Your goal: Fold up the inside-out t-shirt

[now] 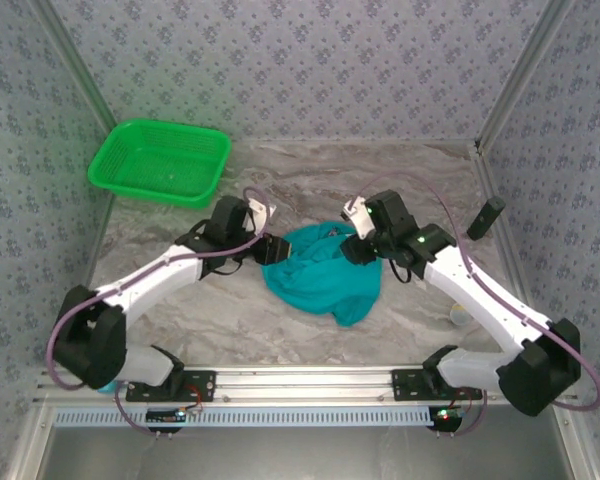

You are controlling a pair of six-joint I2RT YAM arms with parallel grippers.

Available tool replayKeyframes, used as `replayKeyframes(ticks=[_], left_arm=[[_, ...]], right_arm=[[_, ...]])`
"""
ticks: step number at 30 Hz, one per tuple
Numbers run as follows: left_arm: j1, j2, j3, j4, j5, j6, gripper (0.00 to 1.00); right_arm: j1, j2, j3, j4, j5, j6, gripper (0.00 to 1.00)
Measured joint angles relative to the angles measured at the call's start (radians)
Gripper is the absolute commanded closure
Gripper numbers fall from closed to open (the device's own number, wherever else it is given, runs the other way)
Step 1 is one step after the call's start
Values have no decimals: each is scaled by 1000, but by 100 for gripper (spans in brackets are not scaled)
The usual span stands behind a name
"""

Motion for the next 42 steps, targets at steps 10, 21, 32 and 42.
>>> replayKeyframes(ticks=[10, 21, 32, 42], left_arm=[[-83, 236, -24, 82, -77, -184, 64], [8, 227, 35, 36, -49, -174, 100], [163, -87, -55, 113, 176, -129, 100], [162, 152, -173, 27, 191, -127, 60]], right_arm=[[26, 375, 93, 70, -5, 240, 30], [-9, 357, 129, 126, -72, 428, 100], [-251, 77, -117, 11, -267, 561, 96], [-183, 162, -135, -87, -251, 486, 60]])
